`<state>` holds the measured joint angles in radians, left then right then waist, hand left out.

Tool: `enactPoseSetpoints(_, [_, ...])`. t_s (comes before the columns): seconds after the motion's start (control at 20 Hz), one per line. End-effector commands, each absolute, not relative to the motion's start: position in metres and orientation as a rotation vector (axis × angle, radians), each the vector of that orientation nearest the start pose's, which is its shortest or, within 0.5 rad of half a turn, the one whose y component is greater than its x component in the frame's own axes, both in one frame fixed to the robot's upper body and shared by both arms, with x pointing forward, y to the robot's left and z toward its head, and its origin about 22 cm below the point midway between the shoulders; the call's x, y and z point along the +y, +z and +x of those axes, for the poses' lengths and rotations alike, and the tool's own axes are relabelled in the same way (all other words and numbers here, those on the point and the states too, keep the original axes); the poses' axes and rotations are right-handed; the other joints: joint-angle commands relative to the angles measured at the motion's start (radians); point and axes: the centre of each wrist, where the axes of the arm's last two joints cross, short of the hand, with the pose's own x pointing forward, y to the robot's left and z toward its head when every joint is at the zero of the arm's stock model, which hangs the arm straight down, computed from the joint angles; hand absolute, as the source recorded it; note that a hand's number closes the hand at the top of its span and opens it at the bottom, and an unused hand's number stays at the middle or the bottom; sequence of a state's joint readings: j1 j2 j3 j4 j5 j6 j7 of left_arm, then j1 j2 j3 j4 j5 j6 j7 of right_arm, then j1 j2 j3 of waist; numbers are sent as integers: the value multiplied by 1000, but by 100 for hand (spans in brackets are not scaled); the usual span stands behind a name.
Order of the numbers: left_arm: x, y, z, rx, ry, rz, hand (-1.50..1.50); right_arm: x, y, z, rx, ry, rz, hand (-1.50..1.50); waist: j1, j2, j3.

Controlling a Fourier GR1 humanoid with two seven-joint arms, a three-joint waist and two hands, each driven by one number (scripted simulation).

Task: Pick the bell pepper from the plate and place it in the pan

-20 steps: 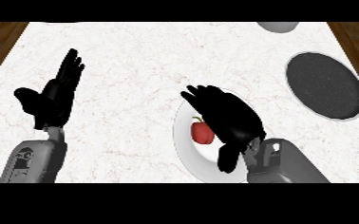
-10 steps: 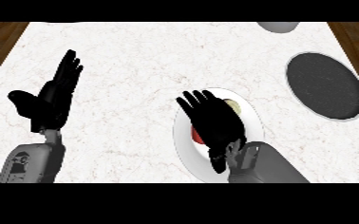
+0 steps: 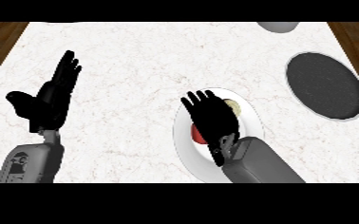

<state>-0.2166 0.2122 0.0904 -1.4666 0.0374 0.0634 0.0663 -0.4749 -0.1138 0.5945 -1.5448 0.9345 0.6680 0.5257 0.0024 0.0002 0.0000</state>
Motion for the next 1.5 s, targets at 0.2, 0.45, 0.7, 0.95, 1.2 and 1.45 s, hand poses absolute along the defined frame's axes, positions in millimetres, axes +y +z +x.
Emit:
enactPoseSetpoints(0.2, [270,49,308,-1625,-40,201,0,-67,64,284,-1008,1777,-697,-150,-3,0,0])
enactPoseSetpoints(0.45, [273,60,300,-1609,-60,208,0,-57,50,294,-975,1783,-710,-150,1,0,0])
enactPoseSetpoints(0.7, [277,61,316,-1614,-42,209,0,-69,35,296,-932,1813,-674,-150,-2,1,0])
enactPoseSetpoints(0.95, [273,49,295,-1626,-62,217,0,-67,25,296,-988,1919,-574,150,4,1,0])
enactPoseSetpoints(1.2, [275,41,283,-1605,-57,193,0,-73,21,287,-1017,1908,-595,150,0,-1,0])
enactPoseSetpoints(1.45, [277,60,293,-1613,-64,214,0,-68,36,294,-1041,1919,-613,150,-1,-1,0])
